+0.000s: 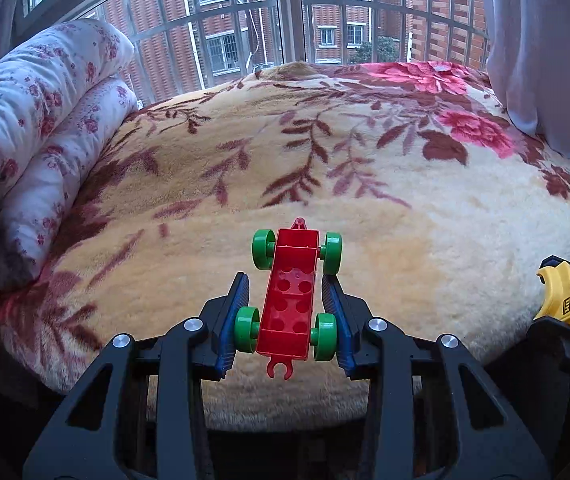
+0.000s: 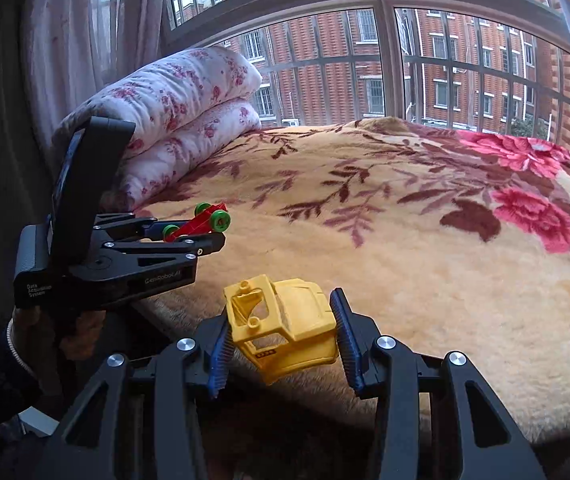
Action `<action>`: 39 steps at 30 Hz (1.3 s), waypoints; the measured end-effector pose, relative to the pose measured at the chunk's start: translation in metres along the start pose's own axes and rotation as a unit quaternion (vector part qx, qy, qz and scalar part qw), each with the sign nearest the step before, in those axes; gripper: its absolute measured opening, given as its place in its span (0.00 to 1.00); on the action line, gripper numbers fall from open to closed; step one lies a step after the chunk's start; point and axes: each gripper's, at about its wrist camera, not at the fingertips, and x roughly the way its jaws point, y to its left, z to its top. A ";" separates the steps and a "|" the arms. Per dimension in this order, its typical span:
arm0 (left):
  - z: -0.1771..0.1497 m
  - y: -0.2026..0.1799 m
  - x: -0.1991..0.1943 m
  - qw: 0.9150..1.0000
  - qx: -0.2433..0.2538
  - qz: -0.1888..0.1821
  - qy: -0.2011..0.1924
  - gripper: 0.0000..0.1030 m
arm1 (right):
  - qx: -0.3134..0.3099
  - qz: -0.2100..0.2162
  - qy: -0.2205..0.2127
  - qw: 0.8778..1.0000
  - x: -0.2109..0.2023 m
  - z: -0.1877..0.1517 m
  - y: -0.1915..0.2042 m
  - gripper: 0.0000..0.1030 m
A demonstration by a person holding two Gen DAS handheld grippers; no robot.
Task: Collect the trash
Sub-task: 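Carry both toys down to orange bin and open both tools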
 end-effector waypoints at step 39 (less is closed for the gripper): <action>-0.187 -0.065 0.101 0.942 0.182 -0.052 0.277 0.37 | -0.037 0.051 0.286 0.956 0.079 -0.164 0.004 0.44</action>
